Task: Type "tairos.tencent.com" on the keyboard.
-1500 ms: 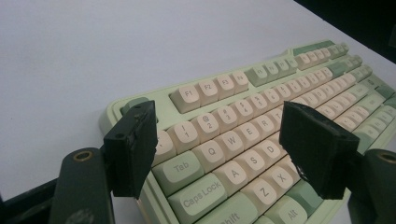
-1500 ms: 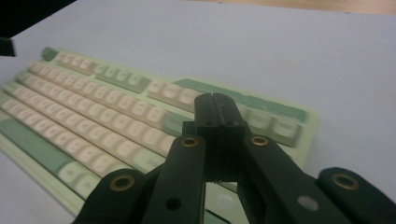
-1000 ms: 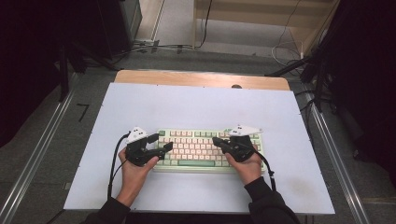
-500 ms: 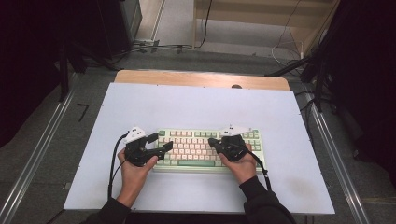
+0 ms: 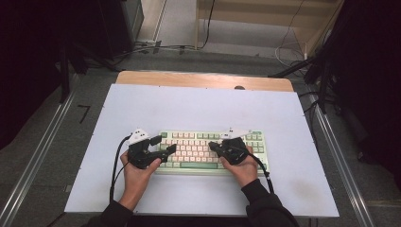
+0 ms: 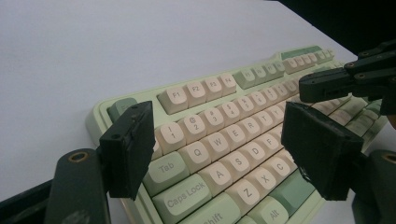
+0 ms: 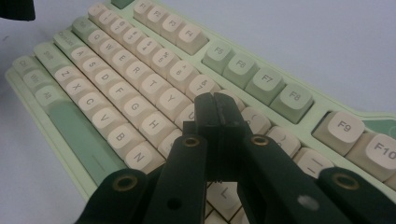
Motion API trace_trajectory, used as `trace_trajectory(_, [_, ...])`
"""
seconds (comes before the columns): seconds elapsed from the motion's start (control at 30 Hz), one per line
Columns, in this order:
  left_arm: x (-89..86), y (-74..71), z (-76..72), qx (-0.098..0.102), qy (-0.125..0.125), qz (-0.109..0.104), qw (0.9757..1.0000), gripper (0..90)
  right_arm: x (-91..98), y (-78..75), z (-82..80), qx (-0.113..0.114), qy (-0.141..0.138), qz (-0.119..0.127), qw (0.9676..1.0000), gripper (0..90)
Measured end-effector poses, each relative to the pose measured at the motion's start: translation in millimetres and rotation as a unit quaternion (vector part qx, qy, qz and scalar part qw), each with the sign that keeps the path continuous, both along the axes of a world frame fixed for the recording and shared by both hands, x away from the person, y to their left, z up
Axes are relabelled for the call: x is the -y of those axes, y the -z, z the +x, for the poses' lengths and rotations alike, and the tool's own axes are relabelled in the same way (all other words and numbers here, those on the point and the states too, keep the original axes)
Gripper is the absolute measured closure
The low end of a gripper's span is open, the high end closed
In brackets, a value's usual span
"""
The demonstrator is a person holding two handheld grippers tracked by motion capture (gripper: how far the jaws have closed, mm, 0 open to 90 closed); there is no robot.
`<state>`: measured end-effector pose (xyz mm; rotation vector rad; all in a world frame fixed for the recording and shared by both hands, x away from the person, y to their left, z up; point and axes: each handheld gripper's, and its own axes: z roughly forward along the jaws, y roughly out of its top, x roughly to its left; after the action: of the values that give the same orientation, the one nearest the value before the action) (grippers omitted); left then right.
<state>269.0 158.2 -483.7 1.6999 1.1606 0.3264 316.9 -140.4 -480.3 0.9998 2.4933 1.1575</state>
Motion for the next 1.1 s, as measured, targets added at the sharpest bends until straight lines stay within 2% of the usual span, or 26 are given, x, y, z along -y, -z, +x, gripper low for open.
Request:
trace_trajectory(0.43, [0.5, 0.5, 0.3, -0.003, 0.003, -0.006, 1.0, 26.5, -3.8, 6.3, 4.0, -0.005, 0.001, -0.013, 0.9999, 87.9])
trace_trajectory(0.47, [0.4, 0.4, 0.2, -0.003, 0.004, -0.006, 1.0, 26.2, -3.2, 5.2, 3.5, -0.004, 0.002, -0.01, 0.9999, 87.9])
trace_trajectory(0.5, [0.3, 0.3, 0.2, -0.003, 0.005, -0.007, 1.0, 26.2, -0.4, 0.1, 2.3, 0.005, 0.002, 0.007, 1.0, 87.6])
trace_trajectory(0.53, [0.0, 0.2, 0.2, -0.003, 0.005, -0.007, 1.0, 26.2, -0.4, 0.1, 2.3, 0.005, 0.002, 0.007, 1.0, 87.6])
trace_trajectory(0.57, [-0.1, 0.3, 0.3, -0.003, 0.005, -0.007, 1.0, 26.2, 1.7, -3.6, 1.5, 0.009, 0.005, 0.018, 0.9998, 82.8])
trace_trajectory(0.6, [-0.2, 0.3, 0.4, -0.004, 0.006, -0.008, 0.9999, 26.2, 7.2, -10.1, 1.6, 0.01, 0.013, 0.042, 0.999, 71.8])
trace_trajectory(0.67, [0.3, 0.7, 0.6, -0.003, 0.005, -0.007, 1.0, 26.2, 12.6, -13.7, 3.1, 0.009, 0.021, 0.055, 0.9982, 58.2])
trace_trajectory(0.7, [0.5, 0.7, 0.6, -0.003, 0.006, -0.007, 1.0, 26.2, 12.6, -13.7, 3.1, 0.009, 0.021, 0.055, 0.9982, 58.2])
trace_trajectory(0.73, [0.8, 0.5, 0.4, -0.003, 0.007, -0.007, 0.9999, 26.2, 16.9, -15.0, 4.7, 0.002, 0.028, 0.056, 0.998, 50.4])
trace_trajectory(0.87, [1.7, 0.0, 0.1, -0.001, 0.01, -0.01, 0.9999, 27.0, 21.6, -16.5, 5.9, -0.002, 0.033, 0.059, 0.9977, 44.8])
trace_trajectory(0.97, [3.1, -0.6, -0.5, 0.0, 0.012, -0.004, 0.9999, 28.1, 25.7, -19.0, 5.8, -0.003, 0.036, 0.063, 0.9974, 40.9])
trace_trajectory(1.1, [4.7, 0.0, -0.5, -0.001, 0.014, -0.002, 0.9999, 28.1, 26.5, -19.4, 5.2, -0.004, 0.038, 0.063, 0.9973, 39.8])
